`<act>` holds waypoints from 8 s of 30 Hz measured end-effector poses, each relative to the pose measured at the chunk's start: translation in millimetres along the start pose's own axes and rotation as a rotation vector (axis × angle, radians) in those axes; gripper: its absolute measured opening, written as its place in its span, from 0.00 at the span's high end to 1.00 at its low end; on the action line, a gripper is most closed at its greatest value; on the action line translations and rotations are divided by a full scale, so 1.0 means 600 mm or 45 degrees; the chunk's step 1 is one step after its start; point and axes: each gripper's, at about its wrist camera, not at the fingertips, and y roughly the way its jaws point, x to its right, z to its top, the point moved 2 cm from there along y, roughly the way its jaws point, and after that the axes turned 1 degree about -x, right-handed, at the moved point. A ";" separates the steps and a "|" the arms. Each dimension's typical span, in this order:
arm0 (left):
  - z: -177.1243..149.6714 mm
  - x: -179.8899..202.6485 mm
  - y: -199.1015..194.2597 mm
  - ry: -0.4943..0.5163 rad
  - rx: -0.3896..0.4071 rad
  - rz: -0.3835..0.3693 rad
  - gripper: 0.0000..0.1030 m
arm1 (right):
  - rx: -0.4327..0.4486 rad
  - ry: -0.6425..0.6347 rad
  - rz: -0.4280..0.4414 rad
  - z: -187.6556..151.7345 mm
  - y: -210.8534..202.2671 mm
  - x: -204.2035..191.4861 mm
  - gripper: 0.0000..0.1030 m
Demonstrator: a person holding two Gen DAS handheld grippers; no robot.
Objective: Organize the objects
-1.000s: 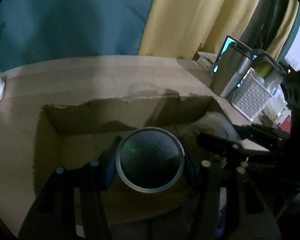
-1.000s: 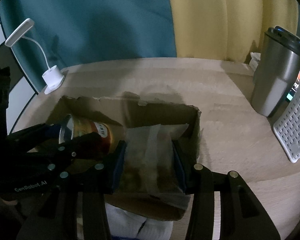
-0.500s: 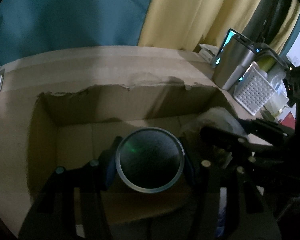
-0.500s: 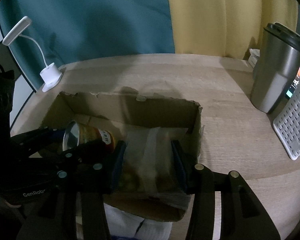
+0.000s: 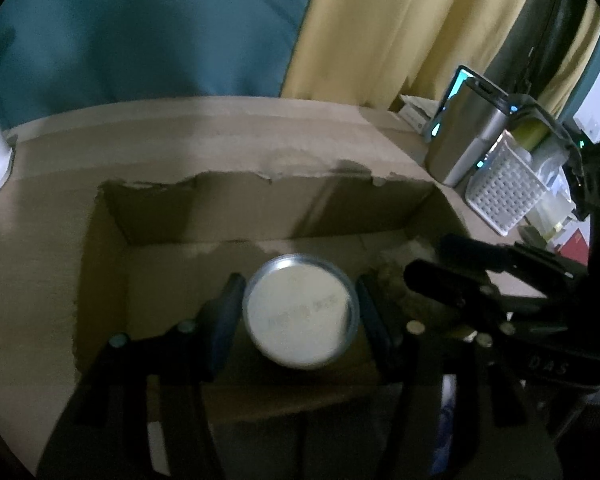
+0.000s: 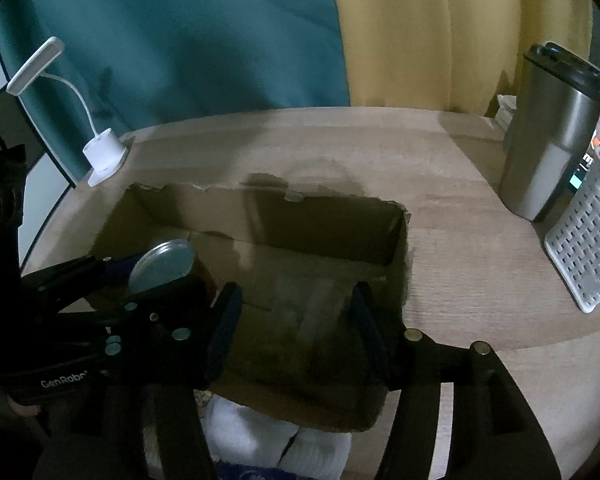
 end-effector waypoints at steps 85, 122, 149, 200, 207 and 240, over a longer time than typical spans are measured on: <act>-0.115 -0.019 -0.118 -0.064 0.113 0.094 0.23 | 0.089 -0.005 -0.067 -0.095 -0.113 -0.044 0.30; -0.116 -0.011 -0.065 -0.044 0.034 0.052 0.03 | -0.013 0.052 -0.046 -0.114 -0.065 -0.011 0.18; -0.114 -0.023 -0.029 -0.051 -0.041 -0.035 0.12 | -0.134 0.114 0.044 -0.113 -0.023 0.005 0.26; -0.090 -0.008 -0.167 0.034 0.215 0.010 0.44 | 0.113 0.013 0.010 -0.083 -0.136 -0.031 0.35; -0.078 -0.017 -0.179 0.031 0.246 0.033 0.44 | 0.132 0.008 0.009 -0.074 -0.142 -0.033 0.35; -0.012 -0.067 -0.159 0.004 0.292 0.087 0.44 | 0.118 -0.005 0.009 -0.013 -0.106 -0.033 0.35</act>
